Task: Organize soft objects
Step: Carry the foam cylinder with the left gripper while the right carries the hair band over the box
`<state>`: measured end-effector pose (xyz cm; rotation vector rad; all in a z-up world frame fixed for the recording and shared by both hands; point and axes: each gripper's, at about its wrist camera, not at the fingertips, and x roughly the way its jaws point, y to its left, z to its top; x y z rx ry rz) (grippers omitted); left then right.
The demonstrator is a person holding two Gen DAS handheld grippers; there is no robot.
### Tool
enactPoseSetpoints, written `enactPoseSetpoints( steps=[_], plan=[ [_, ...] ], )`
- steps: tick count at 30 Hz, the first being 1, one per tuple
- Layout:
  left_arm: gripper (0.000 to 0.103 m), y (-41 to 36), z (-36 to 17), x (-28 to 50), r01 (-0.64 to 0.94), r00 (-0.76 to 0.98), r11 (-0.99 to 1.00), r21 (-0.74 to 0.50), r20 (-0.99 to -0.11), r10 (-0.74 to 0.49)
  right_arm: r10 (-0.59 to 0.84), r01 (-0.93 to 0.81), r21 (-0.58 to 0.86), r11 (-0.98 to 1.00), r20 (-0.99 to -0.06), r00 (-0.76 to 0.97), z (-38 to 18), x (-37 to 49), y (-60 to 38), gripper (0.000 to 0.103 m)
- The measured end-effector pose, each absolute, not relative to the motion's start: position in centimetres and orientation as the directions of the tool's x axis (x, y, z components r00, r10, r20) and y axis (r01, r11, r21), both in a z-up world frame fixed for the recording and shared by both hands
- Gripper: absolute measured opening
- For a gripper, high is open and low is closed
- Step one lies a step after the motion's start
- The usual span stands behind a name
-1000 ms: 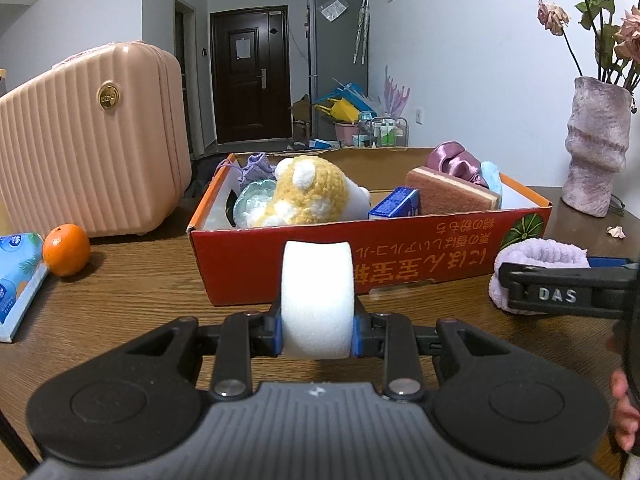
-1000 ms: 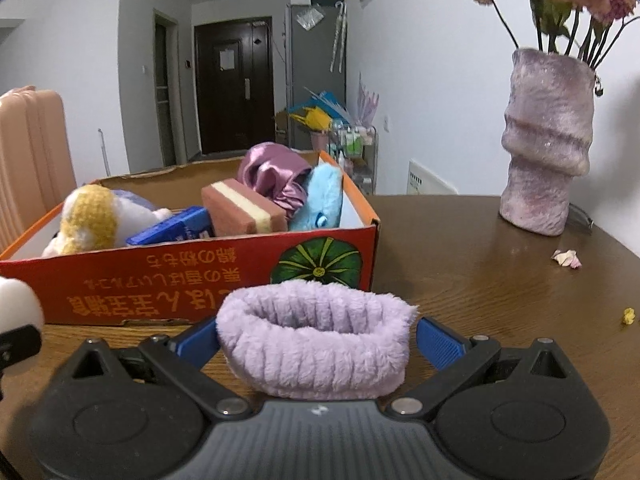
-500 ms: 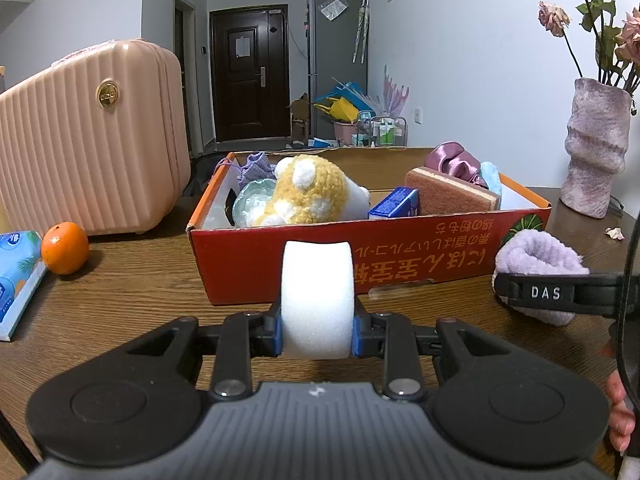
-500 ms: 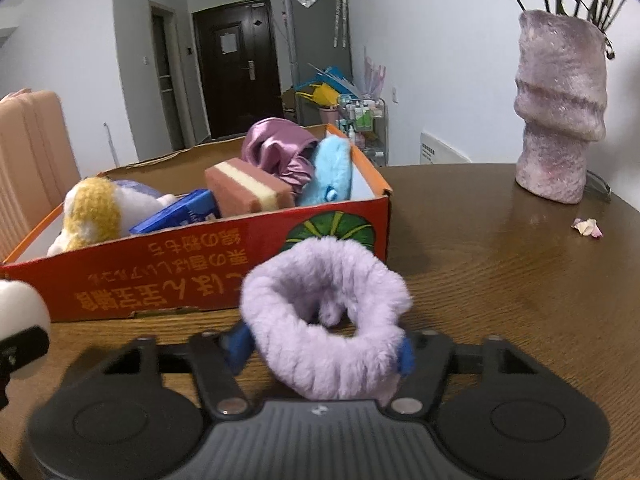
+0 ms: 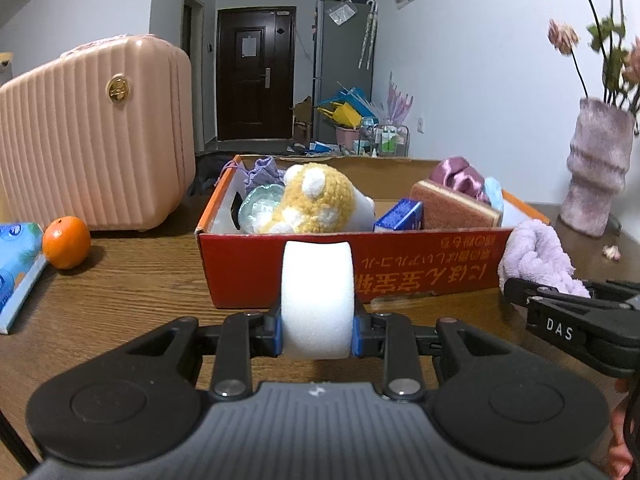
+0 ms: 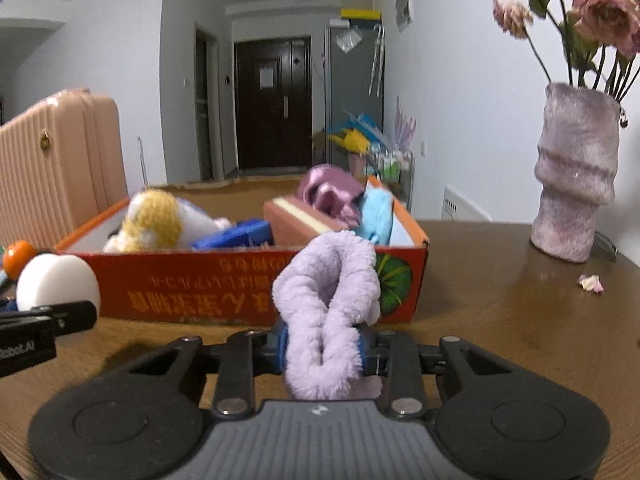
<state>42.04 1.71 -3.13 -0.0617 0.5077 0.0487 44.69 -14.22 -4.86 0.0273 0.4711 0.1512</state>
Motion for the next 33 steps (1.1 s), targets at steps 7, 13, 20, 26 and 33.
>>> enactPoseSetpoints(
  steps=[7, 13, 20, 26, 33],
  plan=[
    [0.029, 2.0, -1.8, 41.9, -0.07, 0.899, 0.994, -0.081, -0.438, 0.027, 0.176, -0.152, 0.098, 0.984, -0.32, 0.931, -3.0, 43.6, -14.5, 0.029],
    [0.029, 1.7, -0.4, 43.0, -0.083, 0.927, 0.992, -0.098, -0.374, 0.041, 0.18, -0.159, 0.099, 0.982, -0.256, 0.95, -2.2, 44.3, -13.8, 0.029],
    [0.029, 1.4, 0.8, 45.7, -0.104, 0.948, 0.987, -0.124, -0.312, 0.061, 0.189, -0.169, 0.108, 0.98, -0.213, 0.959, -1.8, 47.2, -12.8, 0.029],
    [0.029, 1.0, 1.4, 48.4, -0.115, 0.956, 0.984, -0.137, -0.283, 0.073, 0.195, -0.179, 0.098, 0.979, -0.192, 0.962, -1.8, 50.0, -12.0, 0.029],
    [0.03, 0.5, 1.6, 51.2, -0.138, 0.961, 0.981, -0.139, -0.258, 0.099, 0.21, -0.203, 0.062, 0.977, -0.159, 0.965, -1.5, 53.0, -11.0, 0.029]
  ],
)
